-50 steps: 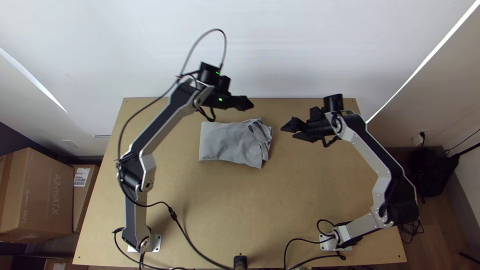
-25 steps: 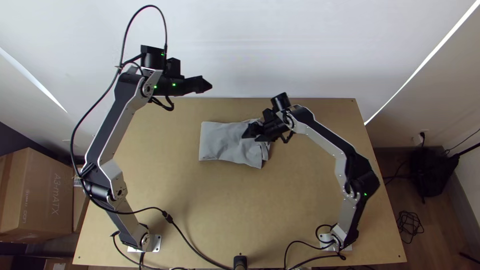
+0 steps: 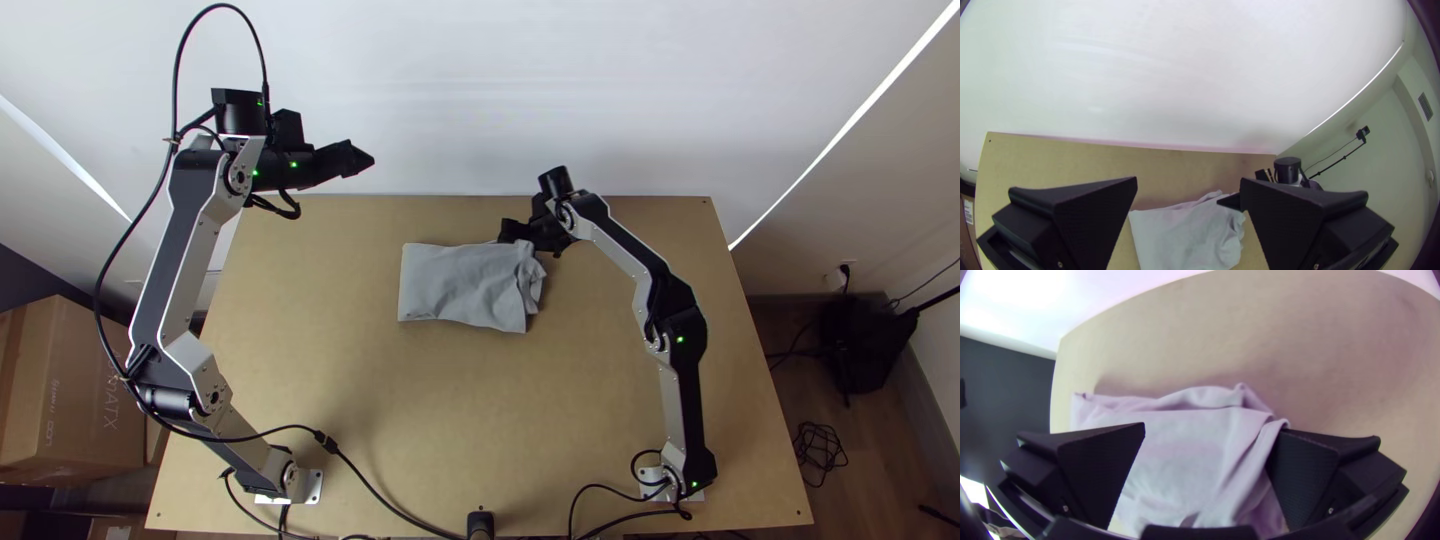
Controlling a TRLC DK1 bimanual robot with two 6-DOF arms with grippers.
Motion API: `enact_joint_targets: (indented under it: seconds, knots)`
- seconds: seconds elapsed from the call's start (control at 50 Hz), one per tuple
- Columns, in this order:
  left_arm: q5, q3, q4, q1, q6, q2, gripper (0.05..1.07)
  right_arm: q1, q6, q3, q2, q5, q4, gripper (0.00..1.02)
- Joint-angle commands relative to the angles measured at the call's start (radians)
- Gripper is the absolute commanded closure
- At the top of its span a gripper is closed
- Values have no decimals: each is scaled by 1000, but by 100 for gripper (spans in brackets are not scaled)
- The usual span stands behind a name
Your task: Fold the t-shirt
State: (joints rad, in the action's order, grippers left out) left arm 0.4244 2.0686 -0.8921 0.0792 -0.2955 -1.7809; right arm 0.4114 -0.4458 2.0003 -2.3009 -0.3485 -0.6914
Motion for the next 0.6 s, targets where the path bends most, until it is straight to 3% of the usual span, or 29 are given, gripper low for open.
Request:
enact_joint_targets:
  seconds: [0.0,0.24,0.34,0.48,0.58]
  knots:
    - [-4,-28,2,-4,4,23,9,-33,-19,-3,47,95,16,3]
    - [-4,-36,13,10,2,17,9,-114,-19,-215,239,97,98,3]
    - [-4,-36,22,16,1,18,9,-166,-21,-293,293,-7,102,3]
    - [-4,-36,22,16,1,21,9,-238,-22,-377,328,-245,102,3]
    - [-4,-36,22,14,4,26,9,-258,-10,-410,325,-360,99,3]
